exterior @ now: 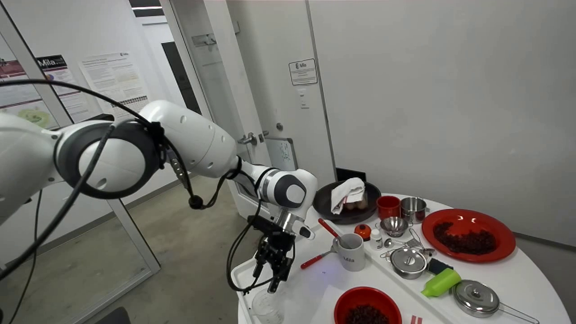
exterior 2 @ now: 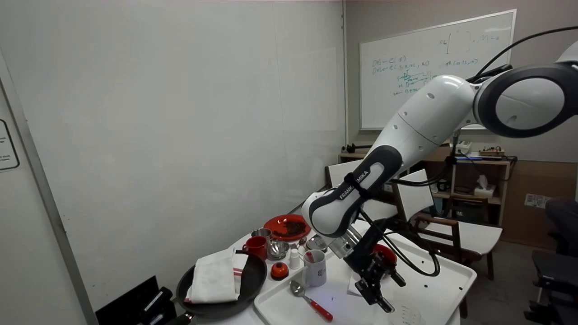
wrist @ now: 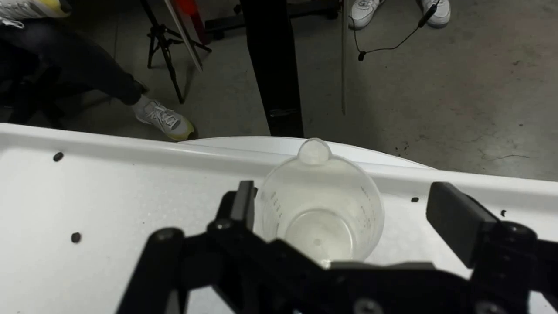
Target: Pour the contents from the clear jar into the orange bowl
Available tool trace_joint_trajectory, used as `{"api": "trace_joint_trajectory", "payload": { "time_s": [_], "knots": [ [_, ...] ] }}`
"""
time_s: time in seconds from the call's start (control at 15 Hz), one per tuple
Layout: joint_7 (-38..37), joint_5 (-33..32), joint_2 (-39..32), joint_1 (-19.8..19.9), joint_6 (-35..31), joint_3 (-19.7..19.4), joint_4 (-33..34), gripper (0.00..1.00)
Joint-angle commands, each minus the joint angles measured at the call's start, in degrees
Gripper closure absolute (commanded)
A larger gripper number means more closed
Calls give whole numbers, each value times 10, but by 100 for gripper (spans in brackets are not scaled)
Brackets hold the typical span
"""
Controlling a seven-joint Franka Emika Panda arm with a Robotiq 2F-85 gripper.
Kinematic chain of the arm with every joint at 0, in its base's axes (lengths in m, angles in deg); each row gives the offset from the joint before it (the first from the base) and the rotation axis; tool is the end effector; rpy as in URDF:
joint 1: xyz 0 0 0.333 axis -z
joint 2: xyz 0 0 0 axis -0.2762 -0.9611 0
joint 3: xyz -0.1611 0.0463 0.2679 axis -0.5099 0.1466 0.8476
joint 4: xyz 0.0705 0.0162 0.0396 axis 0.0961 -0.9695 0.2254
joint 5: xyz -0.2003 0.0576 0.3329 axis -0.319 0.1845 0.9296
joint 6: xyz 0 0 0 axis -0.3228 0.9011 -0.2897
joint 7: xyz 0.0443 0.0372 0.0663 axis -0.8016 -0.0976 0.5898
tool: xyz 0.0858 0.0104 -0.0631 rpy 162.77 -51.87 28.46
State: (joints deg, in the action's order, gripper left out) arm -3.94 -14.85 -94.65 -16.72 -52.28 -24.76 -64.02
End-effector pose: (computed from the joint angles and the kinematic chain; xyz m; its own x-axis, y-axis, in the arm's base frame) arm 0.6123 0.0096 0.0339 0.6563 -0.1913 -0.7299 -0.1124 -0.9813 0.1562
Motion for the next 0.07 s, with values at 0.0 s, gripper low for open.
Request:
{"api": "trace_joint_trajectory", "payload": {
  "time_s": [0.0],
  "knots": [
    [3,7,-2,-7,2,-9,4,0]
  ]
}}
